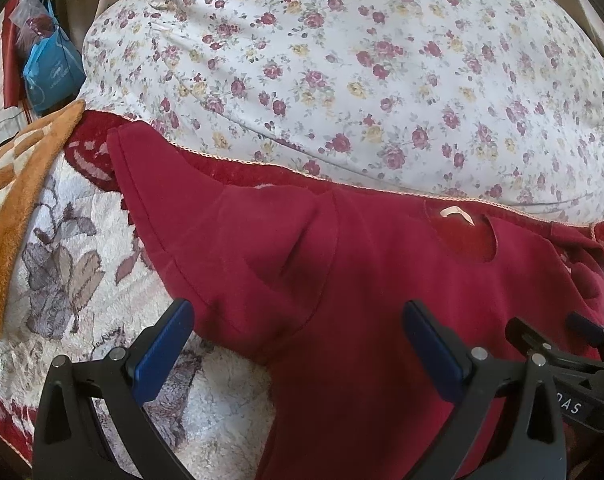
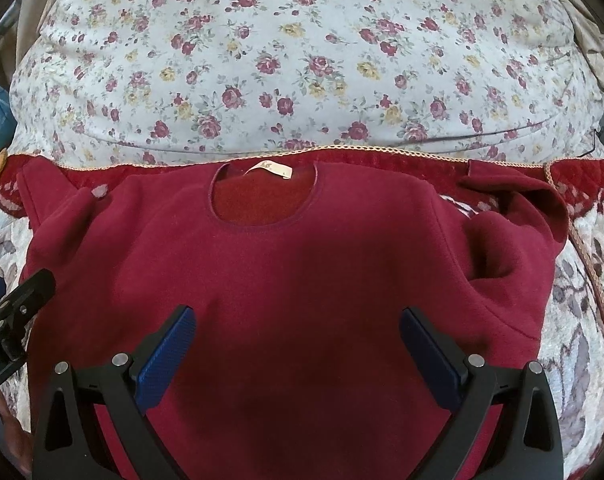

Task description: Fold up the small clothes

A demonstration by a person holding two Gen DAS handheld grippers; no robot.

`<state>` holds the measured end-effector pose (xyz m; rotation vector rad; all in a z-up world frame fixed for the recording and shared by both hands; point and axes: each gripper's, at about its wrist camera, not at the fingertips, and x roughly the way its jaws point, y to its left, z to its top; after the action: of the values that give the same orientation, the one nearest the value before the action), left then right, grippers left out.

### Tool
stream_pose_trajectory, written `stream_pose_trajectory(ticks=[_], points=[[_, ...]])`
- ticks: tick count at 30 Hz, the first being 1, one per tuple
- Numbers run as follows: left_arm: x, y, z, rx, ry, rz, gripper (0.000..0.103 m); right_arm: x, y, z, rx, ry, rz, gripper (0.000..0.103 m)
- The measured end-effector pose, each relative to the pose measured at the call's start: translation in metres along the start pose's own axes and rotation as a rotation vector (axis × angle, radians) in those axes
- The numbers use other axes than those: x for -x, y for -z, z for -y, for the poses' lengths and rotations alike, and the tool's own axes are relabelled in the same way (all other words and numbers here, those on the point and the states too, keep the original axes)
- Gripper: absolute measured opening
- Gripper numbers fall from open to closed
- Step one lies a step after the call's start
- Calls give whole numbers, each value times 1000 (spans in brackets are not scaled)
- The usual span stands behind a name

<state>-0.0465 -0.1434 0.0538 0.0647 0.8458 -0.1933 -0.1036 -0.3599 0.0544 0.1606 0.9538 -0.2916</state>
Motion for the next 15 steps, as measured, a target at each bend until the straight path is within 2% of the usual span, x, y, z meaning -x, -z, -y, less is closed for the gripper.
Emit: stream_pose_trajectory(ticks=[15], points=[[-2, 1, -1, 1, -4, -10, 103, -5, -2, 0, -18, -1, -5, 103]])
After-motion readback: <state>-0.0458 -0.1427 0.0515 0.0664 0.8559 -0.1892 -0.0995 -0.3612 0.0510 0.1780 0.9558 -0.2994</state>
